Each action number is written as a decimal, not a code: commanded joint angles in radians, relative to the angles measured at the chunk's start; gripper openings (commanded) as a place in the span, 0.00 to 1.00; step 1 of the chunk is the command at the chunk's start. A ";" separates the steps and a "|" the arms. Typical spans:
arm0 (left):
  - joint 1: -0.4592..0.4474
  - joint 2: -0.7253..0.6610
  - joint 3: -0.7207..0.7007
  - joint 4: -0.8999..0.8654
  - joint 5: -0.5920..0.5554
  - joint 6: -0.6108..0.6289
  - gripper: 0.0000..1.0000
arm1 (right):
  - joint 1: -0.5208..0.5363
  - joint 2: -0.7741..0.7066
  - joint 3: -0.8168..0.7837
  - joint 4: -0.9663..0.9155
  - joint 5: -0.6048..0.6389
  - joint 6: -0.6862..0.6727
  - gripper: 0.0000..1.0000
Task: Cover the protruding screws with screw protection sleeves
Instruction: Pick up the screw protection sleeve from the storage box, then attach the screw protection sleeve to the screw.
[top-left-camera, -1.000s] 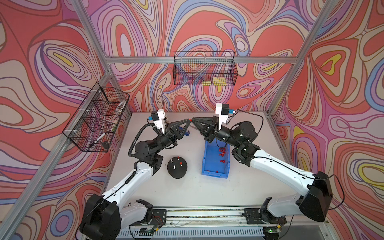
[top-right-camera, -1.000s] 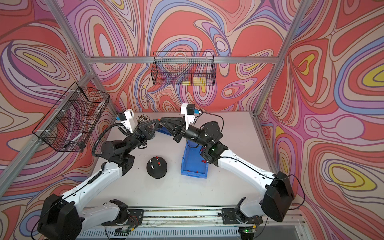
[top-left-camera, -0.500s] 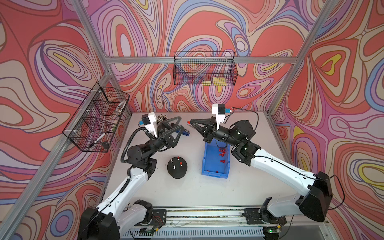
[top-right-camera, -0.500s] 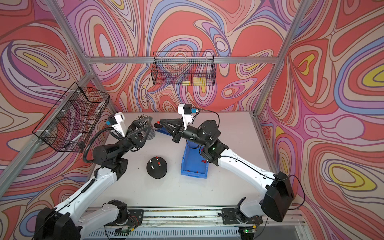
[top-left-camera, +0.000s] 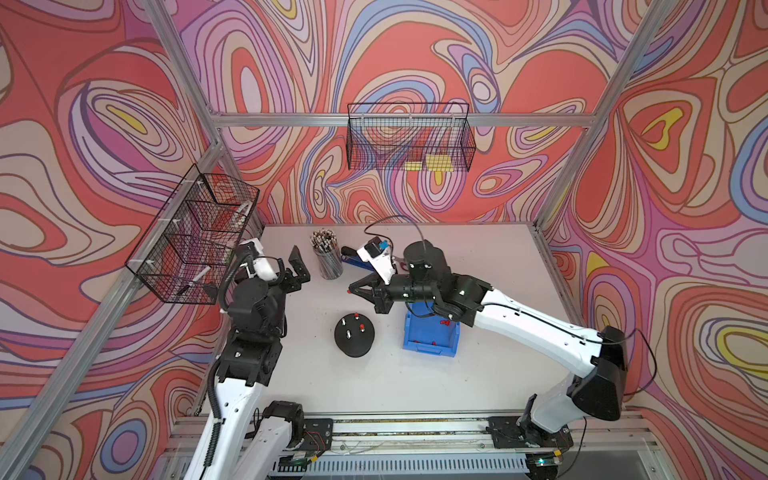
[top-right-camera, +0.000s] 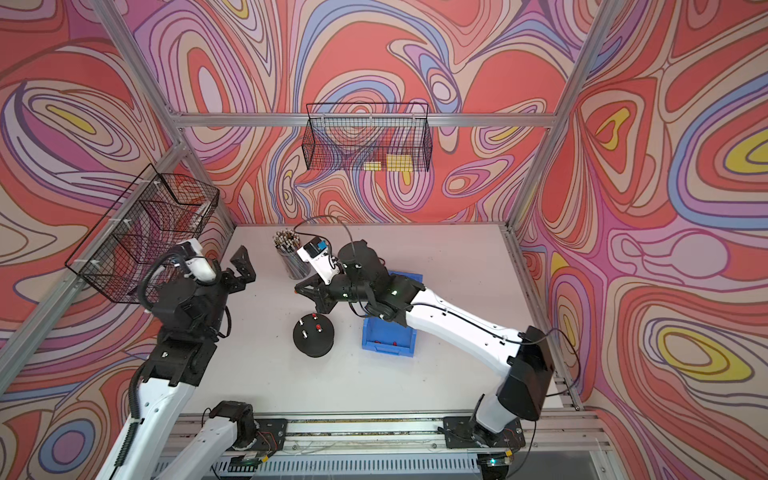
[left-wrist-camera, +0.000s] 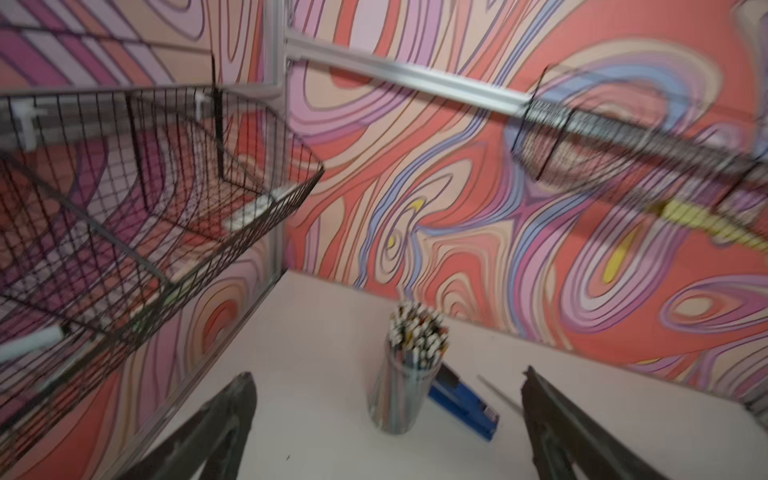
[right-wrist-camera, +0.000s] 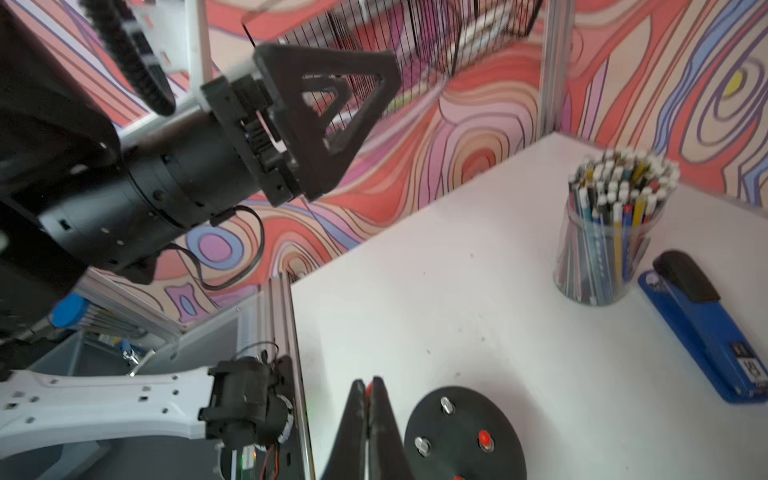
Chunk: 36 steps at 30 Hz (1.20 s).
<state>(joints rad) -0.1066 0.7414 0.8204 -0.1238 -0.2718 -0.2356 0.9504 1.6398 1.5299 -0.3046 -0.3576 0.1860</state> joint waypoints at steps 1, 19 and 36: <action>0.028 -0.026 -0.009 -0.090 -0.072 0.037 0.99 | 0.019 0.107 0.084 -0.257 0.090 -0.074 0.00; 0.071 -0.017 -0.016 -0.106 -0.037 0.006 1.00 | 0.051 0.337 0.250 -0.371 0.129 -0.134 0.00; 0.071 -0.018 -0.017 -0.106 -0.037 0.005 0.99 | 0.050 0.447 0.360 -0.394 0.127 -0.161 0.00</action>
<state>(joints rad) -0.0437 0.7288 0.7948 -0.2203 -0.3115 -0.2295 0.9966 2.0598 1.8542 -0.6743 -0.2390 0.0406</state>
